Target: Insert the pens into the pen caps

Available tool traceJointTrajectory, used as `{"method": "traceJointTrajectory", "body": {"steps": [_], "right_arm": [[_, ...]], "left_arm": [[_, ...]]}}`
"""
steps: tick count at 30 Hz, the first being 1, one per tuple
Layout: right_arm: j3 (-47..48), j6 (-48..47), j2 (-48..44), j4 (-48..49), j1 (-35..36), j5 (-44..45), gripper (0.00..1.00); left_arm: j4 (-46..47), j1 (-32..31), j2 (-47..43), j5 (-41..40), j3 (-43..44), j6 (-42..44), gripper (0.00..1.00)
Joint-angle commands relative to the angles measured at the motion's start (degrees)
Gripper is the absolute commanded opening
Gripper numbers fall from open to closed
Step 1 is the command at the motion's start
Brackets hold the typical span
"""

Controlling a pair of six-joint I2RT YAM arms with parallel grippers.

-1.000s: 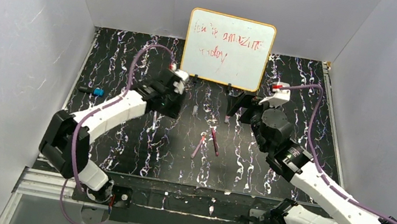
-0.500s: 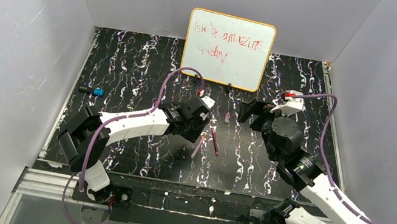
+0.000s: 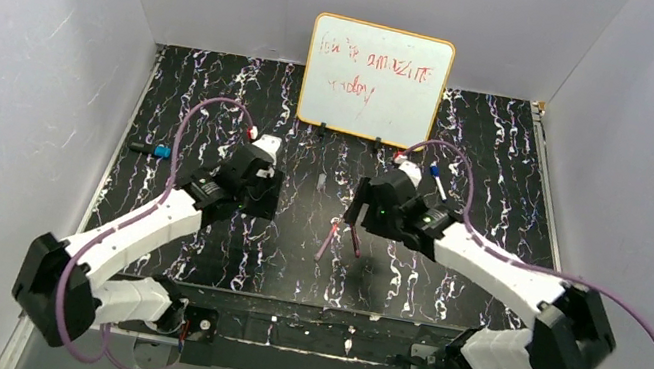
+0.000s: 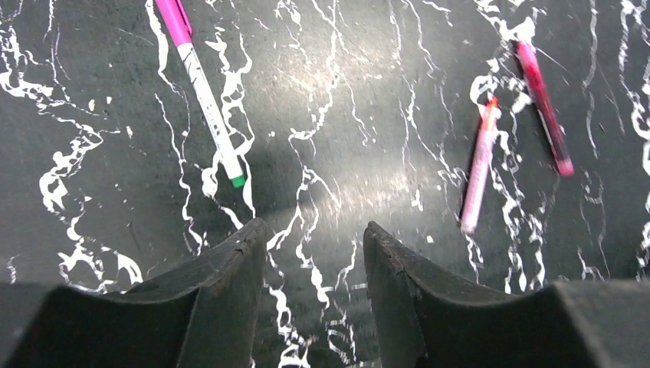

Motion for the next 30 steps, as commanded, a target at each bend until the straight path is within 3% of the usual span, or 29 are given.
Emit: {"method": "traceJointTrajectory", "body": {"steps": [1, 3, 6, 11, 15, 22, 30], "right_arm": [[9.4, 16.7, 8.0, -6.6, 1.6, -8.3, 0.81], [12.8, 19.3, 11.6, -7.8, 2.4, -9.4, 0.76], [18.3, 22.8, 17.0, -11.5, 4.1, -9.4, 0.76], [32.7, 27.9, 30.0, -28.2, 5.4, -6.2, 0.76], [40.5, 29.1, 39.0, -38.6, 5.7, -6.2, 0.70], [39.6, 30.9, 37.5, -37.7, 6.3, -4.9, 0.67], [36.7, 30.4, 38.5, -34.2, 6.3, -5.8, 0.57]], "left_arm": [[-8.9, 0.5, -4.7, 1.4, 2.9, 4.9, 0.48], [-10.7, 0.8, -6.0, 1.1, 3.6, 6.3, 0.49], [-11.0, 1.0, -7.9, 1.2, 3.7, 7.1, 0.50], [-10.6, 1.5, -10.7, 1.7, 3.4, 7.4, 0.51], [-10.3, 2.4, -12.2, 2.2, 3.3, 8.6, 0.51], [-10.1, 4.8, -13.0, 4.4, 3.6, 10.9, 0.52], [-9.5, 6.7, -12.5, 6.4, 3.5, 11.4, 0.52]]}}
